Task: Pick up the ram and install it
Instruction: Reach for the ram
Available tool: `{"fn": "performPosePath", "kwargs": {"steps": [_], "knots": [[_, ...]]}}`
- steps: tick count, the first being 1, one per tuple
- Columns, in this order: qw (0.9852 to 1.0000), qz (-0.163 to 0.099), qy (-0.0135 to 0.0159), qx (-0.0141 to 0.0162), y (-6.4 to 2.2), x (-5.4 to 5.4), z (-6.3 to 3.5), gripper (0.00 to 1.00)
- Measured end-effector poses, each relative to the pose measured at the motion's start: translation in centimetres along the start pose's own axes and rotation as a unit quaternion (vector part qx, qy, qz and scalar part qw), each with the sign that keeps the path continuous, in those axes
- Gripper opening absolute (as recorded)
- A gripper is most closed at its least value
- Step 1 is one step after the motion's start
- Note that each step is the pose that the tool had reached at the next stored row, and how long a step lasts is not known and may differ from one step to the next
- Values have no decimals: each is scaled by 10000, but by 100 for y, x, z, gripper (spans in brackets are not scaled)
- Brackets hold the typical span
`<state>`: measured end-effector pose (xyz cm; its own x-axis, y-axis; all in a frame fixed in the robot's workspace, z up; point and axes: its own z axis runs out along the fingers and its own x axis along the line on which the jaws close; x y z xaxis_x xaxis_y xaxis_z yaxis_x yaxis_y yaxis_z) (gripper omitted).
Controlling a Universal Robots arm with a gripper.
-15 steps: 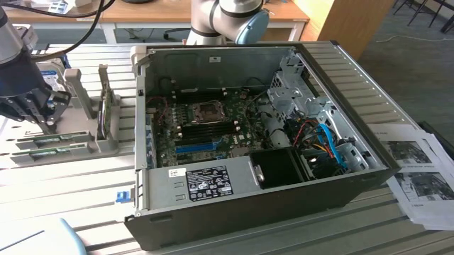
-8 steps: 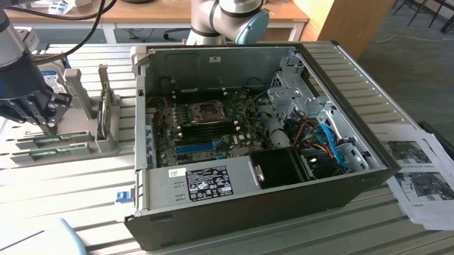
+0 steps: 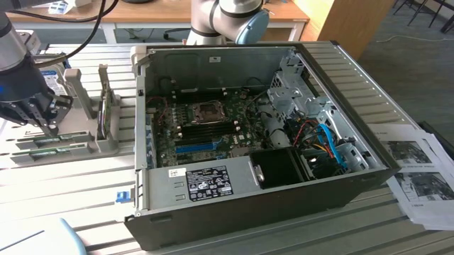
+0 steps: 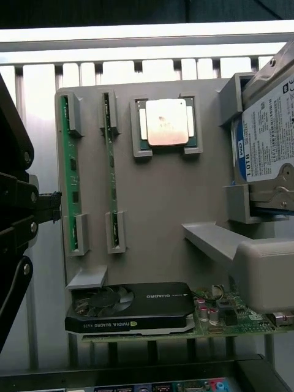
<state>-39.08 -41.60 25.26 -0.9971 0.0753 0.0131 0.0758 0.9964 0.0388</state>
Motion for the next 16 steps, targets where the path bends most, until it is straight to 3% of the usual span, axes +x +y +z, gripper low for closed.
{"fn": "performPosePath", "kwargs": {"steps": [9,16], "knots": [[10000,0,0,0,0,0,2,9],[10000,0,0,1,5,1,-122,9]]}}
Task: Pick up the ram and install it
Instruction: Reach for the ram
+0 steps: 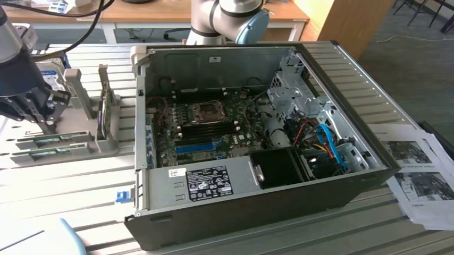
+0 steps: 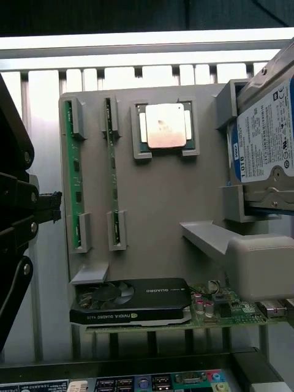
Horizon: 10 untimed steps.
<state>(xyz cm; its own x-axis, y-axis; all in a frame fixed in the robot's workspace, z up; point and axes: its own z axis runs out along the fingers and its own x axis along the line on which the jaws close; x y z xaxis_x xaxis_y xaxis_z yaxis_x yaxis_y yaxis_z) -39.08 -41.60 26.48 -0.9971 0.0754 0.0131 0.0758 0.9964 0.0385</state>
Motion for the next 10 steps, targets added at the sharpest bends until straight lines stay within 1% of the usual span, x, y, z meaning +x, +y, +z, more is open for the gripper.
{"fn": "performPosePath", "kwargs": {"steps": [2,10], "knots": [[10000,0,-1,3,1,-1,-41,9],[10000,0,-2,28,8,-4,-191,9]]}}
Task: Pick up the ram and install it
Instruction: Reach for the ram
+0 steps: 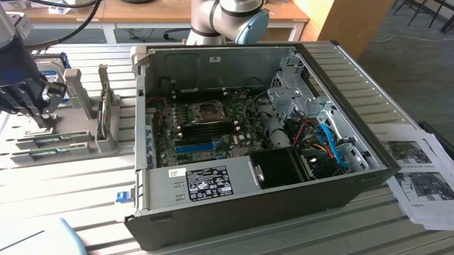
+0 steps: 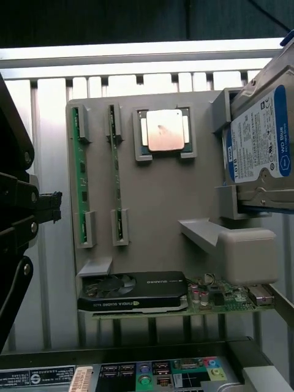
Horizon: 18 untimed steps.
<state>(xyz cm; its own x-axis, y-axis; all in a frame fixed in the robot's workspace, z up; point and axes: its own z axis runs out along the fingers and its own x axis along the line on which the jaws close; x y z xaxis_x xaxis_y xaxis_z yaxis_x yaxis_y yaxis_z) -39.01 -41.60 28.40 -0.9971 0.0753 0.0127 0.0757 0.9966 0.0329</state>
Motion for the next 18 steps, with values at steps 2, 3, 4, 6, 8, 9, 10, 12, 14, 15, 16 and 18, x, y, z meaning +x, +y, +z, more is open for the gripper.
{"fn": "performPosePath", "kwargs": {"steps": [2,3,4,6,8,9,10,12,14,15,16,18], "knots": [[10000,1,0,3,2,-2,-47,9],[10000,1,0,4,3,-4,-71,9],[10000,1,-1,5,4,-6,-94,9],[10000,0,-1,9,6,-12,-144,9],[10000,1,-1,12,8,-17,-189,9],[10000,0,-1,15,9,-19,-211,9],[10000,0,-2,19,9,-22,-234,9],[10000,1,-2,28,11,-25,-274,9],[10000,1,-3,38,13,-28,-311,9],[10000,1,-3,43,13,-30,-327,9],[10000,1,-4,48,14,-31,-342,9],[10000,1,-5,56,15,-33,-371,9]]}}
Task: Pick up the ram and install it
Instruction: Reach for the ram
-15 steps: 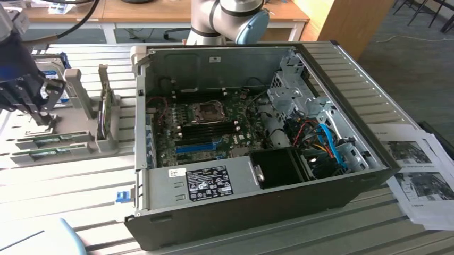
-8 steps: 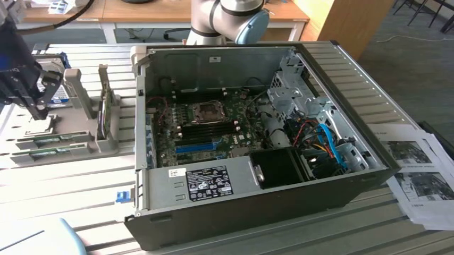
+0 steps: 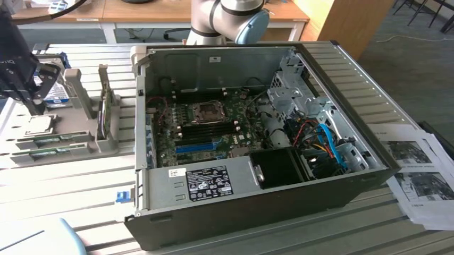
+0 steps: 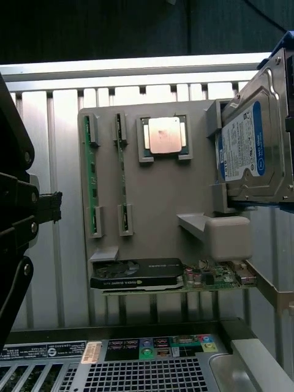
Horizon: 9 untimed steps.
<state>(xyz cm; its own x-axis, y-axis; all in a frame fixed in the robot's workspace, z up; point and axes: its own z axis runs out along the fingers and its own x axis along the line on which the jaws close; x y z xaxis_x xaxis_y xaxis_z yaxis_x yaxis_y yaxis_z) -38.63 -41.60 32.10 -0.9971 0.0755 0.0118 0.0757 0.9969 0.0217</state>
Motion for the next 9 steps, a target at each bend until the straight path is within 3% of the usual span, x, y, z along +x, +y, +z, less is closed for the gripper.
{"fn": "performPosePath", "kwargs": {"steps": [9], "knots": [[10000,0,0,16,34,1,-15,9]]}}
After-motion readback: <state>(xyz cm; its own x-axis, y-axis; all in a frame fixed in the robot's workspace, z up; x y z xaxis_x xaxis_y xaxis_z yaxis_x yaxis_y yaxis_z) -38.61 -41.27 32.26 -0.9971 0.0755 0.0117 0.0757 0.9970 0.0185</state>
